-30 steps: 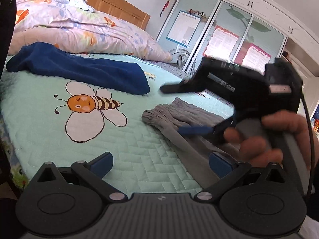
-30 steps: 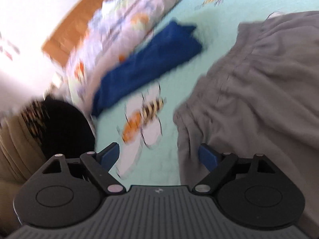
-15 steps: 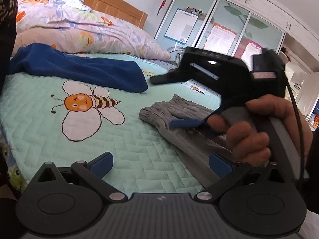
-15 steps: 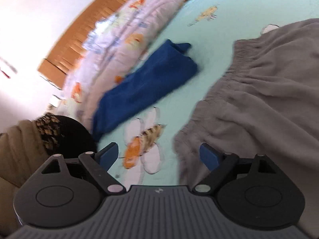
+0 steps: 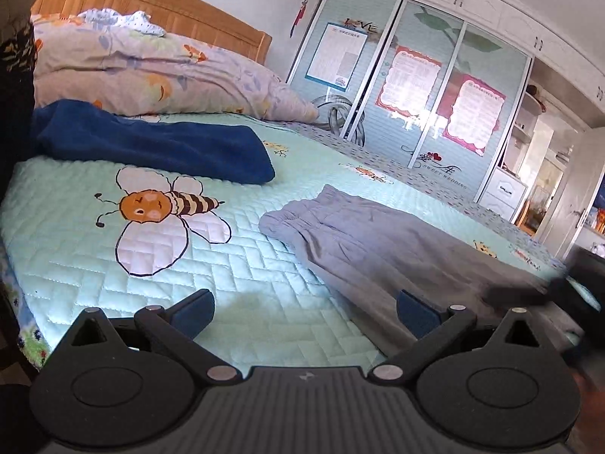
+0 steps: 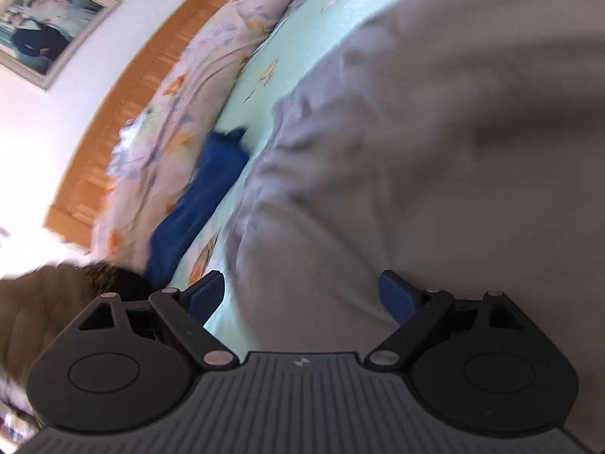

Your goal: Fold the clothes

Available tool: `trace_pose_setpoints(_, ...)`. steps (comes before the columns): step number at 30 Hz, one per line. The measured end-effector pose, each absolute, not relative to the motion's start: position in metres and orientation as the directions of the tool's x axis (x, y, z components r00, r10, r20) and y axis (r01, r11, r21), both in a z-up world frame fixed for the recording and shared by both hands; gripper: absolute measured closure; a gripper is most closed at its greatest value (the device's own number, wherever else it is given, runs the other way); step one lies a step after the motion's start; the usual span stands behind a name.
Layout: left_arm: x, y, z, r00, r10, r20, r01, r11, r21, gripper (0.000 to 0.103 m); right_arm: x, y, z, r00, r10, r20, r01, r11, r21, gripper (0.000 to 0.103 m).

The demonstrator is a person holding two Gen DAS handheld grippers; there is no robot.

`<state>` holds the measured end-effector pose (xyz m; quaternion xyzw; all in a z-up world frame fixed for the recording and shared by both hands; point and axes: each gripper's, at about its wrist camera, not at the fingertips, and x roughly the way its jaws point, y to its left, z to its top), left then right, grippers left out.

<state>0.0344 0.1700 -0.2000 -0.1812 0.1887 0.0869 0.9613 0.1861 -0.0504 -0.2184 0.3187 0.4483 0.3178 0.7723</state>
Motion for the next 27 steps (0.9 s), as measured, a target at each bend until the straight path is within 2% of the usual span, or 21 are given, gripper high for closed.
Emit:
trace_pose_setpoints(2, 0.034, 0.167, -0.2, 0.913, 0.105, -0.393, -0.236, 0.925, -0.3, 0.001, 0.163, -0.067, -0.21, 0.411, 0.778, -0.476, -0.217, 0.59, 0.778, 0.014)
trace_pose_setpoints(5, 0.033, 0.162, -0.2, 0.914, 0.112, -0.389, -0.232, 0.933, -0.276, 0.001, 0.152, -0.112, -0.2, 0.559, 0.723, -0.406, -0.157, 0.574, 0.804, 0.014)
trace_pose_setpoints(9, 0.027, 0.155, -0.196, 0.929, 0.11, -0.354, -0.209, 0.944, -0.255, 0.001, 0.145, -0.157, -0.215, 0.608, 0.659, -0.443, -0.015, 0.567, 0.824, 0.013)
trace_pose_setpoints(12, 0.025, 0.147, -0.195, 0.933, 0.104, -0.344, -0.19, 0.955, -0.228, 0.001, 0.112, -0.154, -0.215, 0.553, 0.7, -0.453, -0.09, 0.59, 0.802, 0.013)
trace_pose_setpoints(15, 0.025, 0.137, -0.195, 0.935, 0.096, -0.342, -0.17, 0.966, -0.193, 0.001, 0.077, -0.165, -0.208, 0.614, 0.656, -0.439, -0.106, 0.62, 0.777, 0.013)
trace_pose_setpoints(17, 0.024, 0.129, -0.195, 0.937, 0.082, -0.339, -0.144, 0.976, -0.163, 0.001, 0.064, -0.189, -0.21, 0.667, 0.617, -0.418, -0.057, 0.602, 0.797, 0.013)
trace_pose_setpoints(20, 0.019, 0.12, -0.194, 0.94, 0.065, -0.335, -0.109, 0.988, -0.112, 0.001, 0.03, -0.245, -0.221, 0.753, 0.514, -0.41, 0.076, 0.552, 0.83, 0.015)
trace_pose_setpoints(21, 0.017, 0.118, -0.194, 0.941, 0.065, -0.333, -0.104, 0.989, -0.101, 0.001, 0.014, -0.266, -0.225, 0.781, 0.479, -0.4, 0.11, 0.526, 0.843, 0.022)
trace_pose_setpoints(22, 0.016, 0.116, -0.195, 0.94, 0.066, -0.334, -0.103, 0.99, -0.095, 0.001, -0.002, -0.287, -0.229, 0.807, 0.442, -0.391, 0.142, 0.497, 0.856, 0.023)
trace_pose_setpoints(27, 0.014, 0.109, -0.191, 0.938, 0.069, -0.339, -0.109, 0.989, -0.1, 0.001, -0.068, -0.342, -0.225, 0.896, 0.218, -0.388, 0.259, 0.453, 0.853, 0.012)
